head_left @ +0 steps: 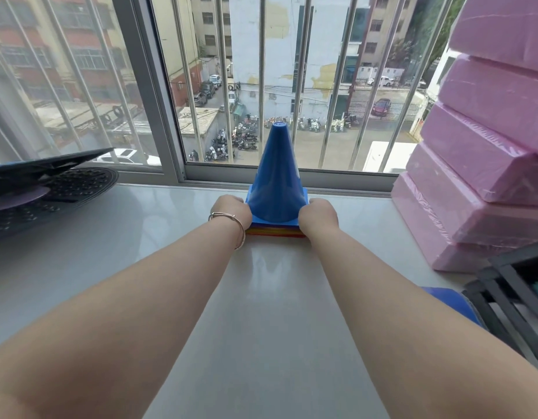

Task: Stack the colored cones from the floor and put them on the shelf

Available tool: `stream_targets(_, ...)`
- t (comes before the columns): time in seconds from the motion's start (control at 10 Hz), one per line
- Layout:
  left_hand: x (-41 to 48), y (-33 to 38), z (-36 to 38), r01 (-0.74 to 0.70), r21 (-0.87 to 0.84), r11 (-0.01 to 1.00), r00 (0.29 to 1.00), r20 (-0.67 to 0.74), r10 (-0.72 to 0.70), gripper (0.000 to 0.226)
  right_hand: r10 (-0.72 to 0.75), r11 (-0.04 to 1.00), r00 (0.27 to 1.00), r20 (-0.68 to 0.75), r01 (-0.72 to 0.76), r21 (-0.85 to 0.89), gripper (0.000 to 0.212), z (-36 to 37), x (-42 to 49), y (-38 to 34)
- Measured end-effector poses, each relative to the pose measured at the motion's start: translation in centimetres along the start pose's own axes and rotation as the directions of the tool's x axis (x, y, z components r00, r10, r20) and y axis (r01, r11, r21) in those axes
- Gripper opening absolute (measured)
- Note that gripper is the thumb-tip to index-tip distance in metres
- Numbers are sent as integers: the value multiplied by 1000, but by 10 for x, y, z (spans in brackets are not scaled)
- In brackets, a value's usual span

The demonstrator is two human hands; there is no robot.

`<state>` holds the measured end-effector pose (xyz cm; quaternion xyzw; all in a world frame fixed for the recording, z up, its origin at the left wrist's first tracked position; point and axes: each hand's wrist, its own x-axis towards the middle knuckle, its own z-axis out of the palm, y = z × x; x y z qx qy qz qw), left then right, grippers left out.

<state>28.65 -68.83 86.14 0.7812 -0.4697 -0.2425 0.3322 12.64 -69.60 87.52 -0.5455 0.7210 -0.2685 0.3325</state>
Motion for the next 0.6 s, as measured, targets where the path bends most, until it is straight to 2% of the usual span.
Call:
stream_targets(0.1, -7, -1, -2, -37, 14, 999, 999, 9, 37, 24, -29, 999, 1000, 1, 29, 23, 35, 2, -2, 3)
stream_targets(0.2, -13, 0, -5, -90, 8, 996, 996, 5, 90, 23, -59, 998, 998, 12, 59, 31, 36, 1, -6, 4)
stream_targets(0.3, -17, -2, -3, -139, 62, 988, 990, 10, 139, 25, -97, 995, 995, 13, 97, -20, 29, 1, -9, 8)
stream_targets(0.4, -24, 0, -6, -189, 210, 959, 981, 9, 191, 25, -132, 987, 991, -18, 130, -93, 31, 2, -15, 11)
stream_targets(0.5, -32, -1, -9, -233, 371, 899, 969, 13, 246, 27, -250, 945, 967, -58, 230, -231, 34, -1, -23, 17)
stream_targets(0.6, -44, 2, -20, -256, 465, 847, 955, -15, 296, 29, -386, 873, 916, -107, 326, -363, 50, -12, -35, 19)
